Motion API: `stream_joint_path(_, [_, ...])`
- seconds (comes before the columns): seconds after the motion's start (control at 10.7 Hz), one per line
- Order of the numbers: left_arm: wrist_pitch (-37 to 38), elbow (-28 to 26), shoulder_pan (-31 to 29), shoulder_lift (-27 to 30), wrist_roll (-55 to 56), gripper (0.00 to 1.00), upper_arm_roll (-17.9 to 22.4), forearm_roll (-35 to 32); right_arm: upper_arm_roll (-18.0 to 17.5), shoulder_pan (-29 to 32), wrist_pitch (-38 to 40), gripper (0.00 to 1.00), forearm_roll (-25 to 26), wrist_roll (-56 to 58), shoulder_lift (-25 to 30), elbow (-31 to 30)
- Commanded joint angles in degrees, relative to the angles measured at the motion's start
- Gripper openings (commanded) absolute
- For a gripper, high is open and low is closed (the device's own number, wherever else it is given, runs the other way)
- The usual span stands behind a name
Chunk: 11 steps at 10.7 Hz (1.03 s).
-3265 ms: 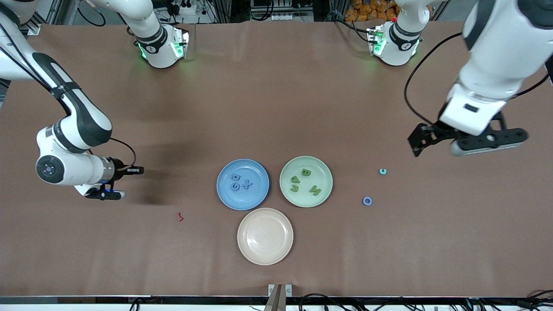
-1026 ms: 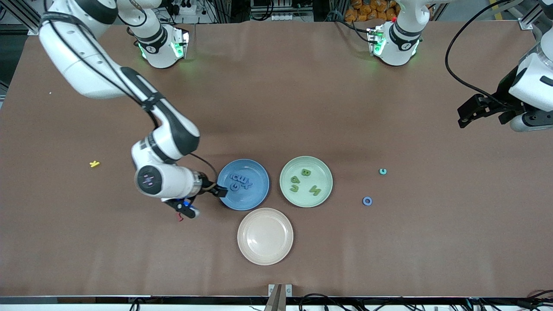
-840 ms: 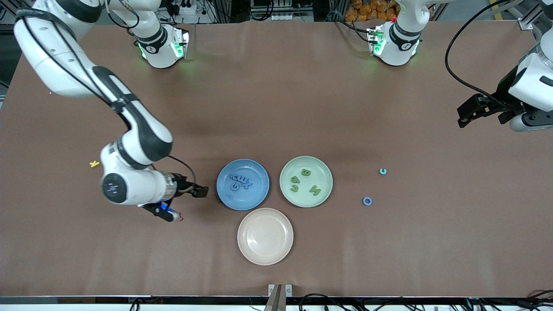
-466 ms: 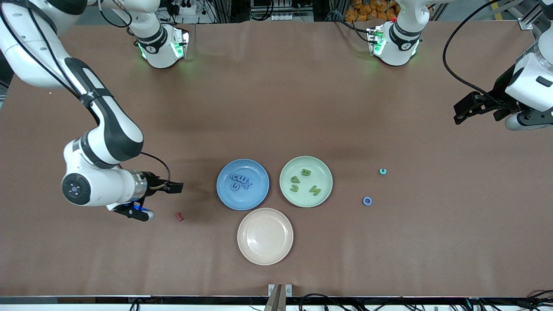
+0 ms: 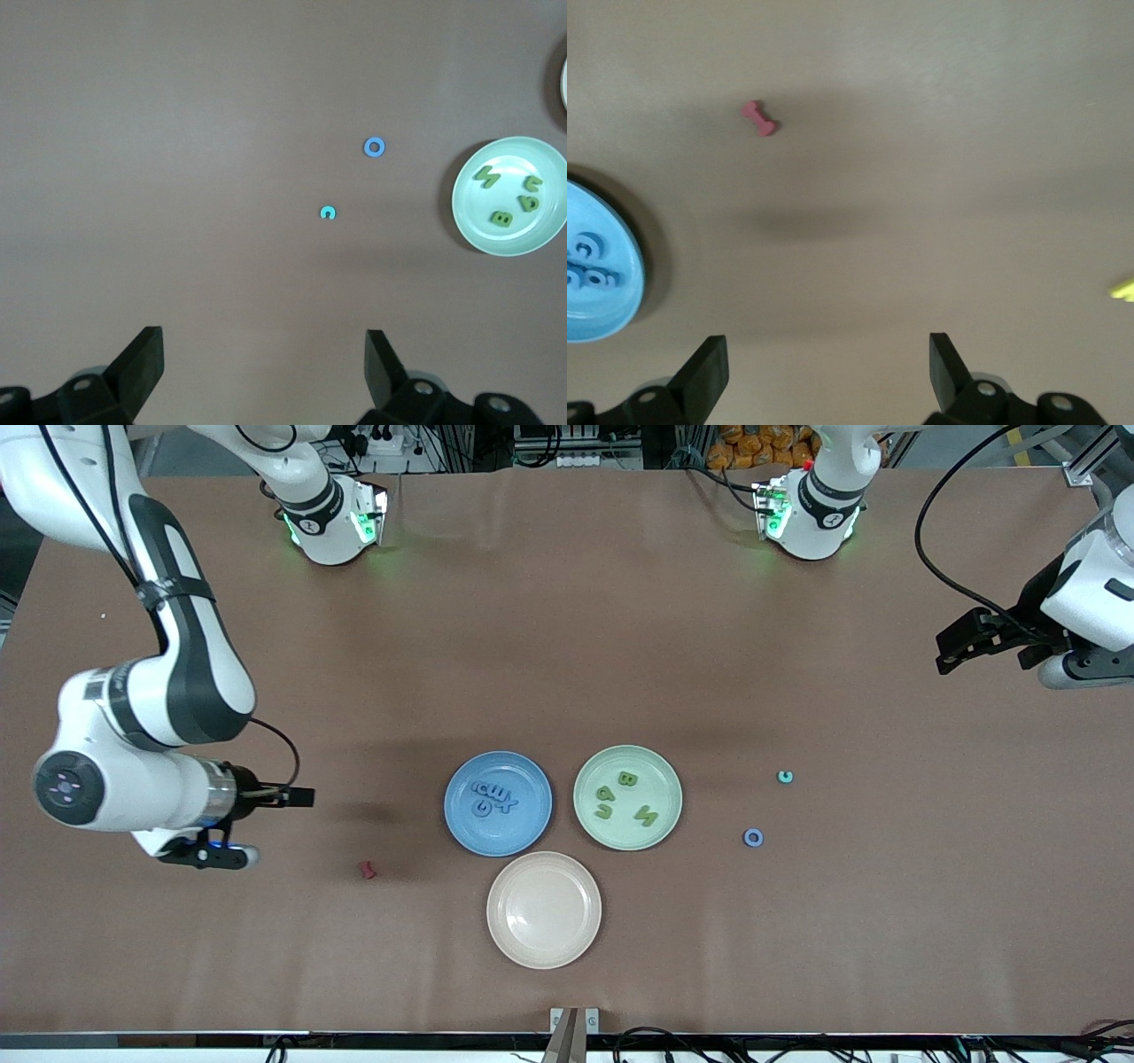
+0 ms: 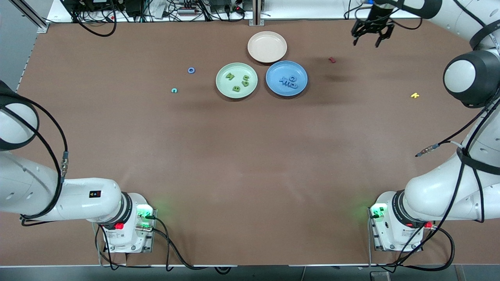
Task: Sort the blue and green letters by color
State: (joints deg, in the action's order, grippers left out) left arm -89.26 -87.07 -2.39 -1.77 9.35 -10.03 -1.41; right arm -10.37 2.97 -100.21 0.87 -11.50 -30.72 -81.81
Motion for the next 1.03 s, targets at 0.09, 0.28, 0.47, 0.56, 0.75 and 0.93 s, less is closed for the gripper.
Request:
stream_joint_path(0.09, [2.59,0.49,-0.15,0.54,-3.89,1.00,-0.25,-0.26,14.22,-8.50,-0.52,1.00,-3.69,9.73,14.60,-10.46])
stream_joint_path(0.28, [3.30,0.58,-0.24,0.63,-3.90,1.00,-0.17,-0.17,14.32,-8.33,-0.34,1.00,-2.64,10.70,19.10,-10.30])
stream_joint_path(0.47, [3.30,0.58,-0.16,0.63,-3.63,1.00,0.01,-0.43,14.23,-7.11,-0.25,1.00,-2.10,10.70,23.05,-9.94])
stream_joint_path(0.56, [3.30,0.58,-0.15,0.63,-3.81,1.00,0.01,-0.52,13.80,-6.23,-0.16,1.00,-2.10,10.70,24.90,-9.86])
stream_joint_path(0.75, [3.30,0.58,-0.16,0.63,-3.63,1.00,0.01,-0.43,9.69,-1.42,2.02,1.00,-2.10,11.66,28.42,-9.68])
stream_joint_path(0.93, [3.30,1.55,-0.15,0.63,-2.93,1.00,0.10,-0.61,7.38,0.98,4.23,1.00,-1.84,11.14,29.57,-8.37])
